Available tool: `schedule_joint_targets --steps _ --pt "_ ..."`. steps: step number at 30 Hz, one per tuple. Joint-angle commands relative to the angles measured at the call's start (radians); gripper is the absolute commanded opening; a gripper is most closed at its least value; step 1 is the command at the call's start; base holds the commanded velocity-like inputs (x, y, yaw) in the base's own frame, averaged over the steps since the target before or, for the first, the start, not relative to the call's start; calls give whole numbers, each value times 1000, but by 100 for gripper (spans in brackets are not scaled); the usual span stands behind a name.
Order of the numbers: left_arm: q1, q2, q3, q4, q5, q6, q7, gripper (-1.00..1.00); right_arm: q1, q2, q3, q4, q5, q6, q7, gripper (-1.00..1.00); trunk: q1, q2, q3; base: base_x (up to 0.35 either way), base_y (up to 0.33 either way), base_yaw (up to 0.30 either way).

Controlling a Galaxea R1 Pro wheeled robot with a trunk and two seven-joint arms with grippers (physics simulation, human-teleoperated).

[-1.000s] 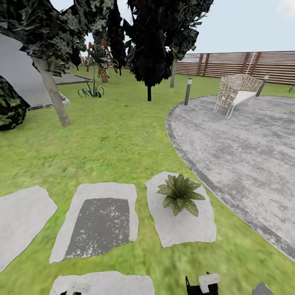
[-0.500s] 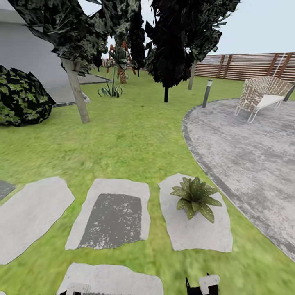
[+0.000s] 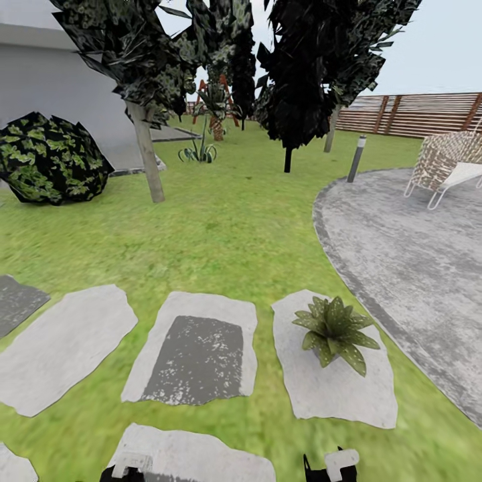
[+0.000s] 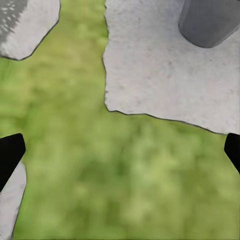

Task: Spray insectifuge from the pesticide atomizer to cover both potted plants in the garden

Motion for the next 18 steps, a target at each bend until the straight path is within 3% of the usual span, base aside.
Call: schedule_joint_targets --steps 1,5,9,18 --pt "-3 0 -8 -8 9 -2 -3 -100 0 0 -7 1 11 -2 -4 100 0 0 1 0 0 120" --pt "-6 0 1 -34 12 -5 -3 -100 1 0 -7 1 11 -2 -4 100 0 0 6 0 0 118" --pt "6 0 96 -43 34 -19 -8 -100 1 0 -7 1 11 -2 -4 100 0 0 12 0 0 101" --pt "11 7 99 -44 22 -23 -11 -100 1 0 -7 2 11 -2 -4 100 0 0 26 0 0 73"
